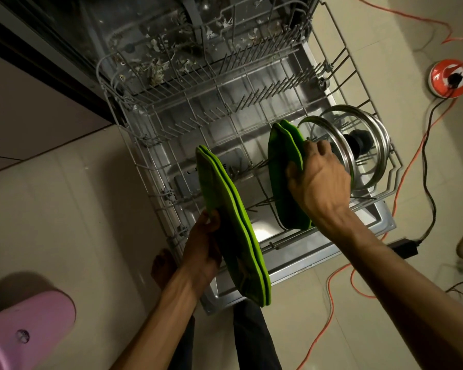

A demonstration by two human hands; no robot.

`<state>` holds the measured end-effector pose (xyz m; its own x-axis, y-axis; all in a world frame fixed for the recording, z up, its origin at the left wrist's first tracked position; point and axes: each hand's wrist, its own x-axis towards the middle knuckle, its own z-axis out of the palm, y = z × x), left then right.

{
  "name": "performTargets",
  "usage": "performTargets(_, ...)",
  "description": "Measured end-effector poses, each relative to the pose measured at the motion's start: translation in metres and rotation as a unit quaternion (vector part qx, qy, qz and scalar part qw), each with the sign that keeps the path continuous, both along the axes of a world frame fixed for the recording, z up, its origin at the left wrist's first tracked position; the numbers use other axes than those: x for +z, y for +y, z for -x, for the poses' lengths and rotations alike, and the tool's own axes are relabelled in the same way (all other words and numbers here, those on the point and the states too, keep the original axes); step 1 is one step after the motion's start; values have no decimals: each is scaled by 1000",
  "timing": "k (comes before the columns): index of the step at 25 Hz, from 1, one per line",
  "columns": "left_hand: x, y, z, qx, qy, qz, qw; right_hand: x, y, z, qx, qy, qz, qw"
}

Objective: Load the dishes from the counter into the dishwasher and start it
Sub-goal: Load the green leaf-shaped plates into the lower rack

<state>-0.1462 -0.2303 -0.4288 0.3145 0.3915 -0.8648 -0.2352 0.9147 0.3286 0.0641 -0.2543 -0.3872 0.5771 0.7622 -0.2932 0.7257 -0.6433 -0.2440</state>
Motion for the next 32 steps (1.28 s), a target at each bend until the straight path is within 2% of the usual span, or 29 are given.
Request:
performTargets(2, -1, 1, -1, -3, 6, -5, 1000, 12, -1, 16, -43, 117, -78, 989)
performTargets(3, -2, 1, -1, -3, 10, -3, 1000, 21, -1, 26, -71, 207, -93, 971)
performTargets(5, -6, 3, 0, -7, 17, -3, 1000, 40, 0, 47, -109, 379, -105, 913)
performTargets(6, -6, 5, 0, -3, 20, -11, 1000, 48, -1, 56, -106, 423, -107, 893)
performTargets(7, -5, 6, -1, -1, 23, -22, 999, 54, -3, 65, -88, 433, -107, 891)
performTargets(11, -2, 7, -2, -16, 32, -62, 997, 52, -12, 91, -27, 317, -105, 942)
performTargets(14, -4, 4, -2, -25, 103, -66, 992, 46, -16, 98, -32, 272, -111, 955)
performTargets(16, -2, 3, -2, -33, 117, -78, 989, 46, -19, 99, -46, 257, -128, 957)
performTargets(24, -2, -1, -1, -51, 83, -86, 992, 58, -19, 95, -97, 211, -176, 957)
performTargets(32, 0, 9, -5, -16, -4, -63, 998, 73, -28, 81, -4, 121, -200, 972)
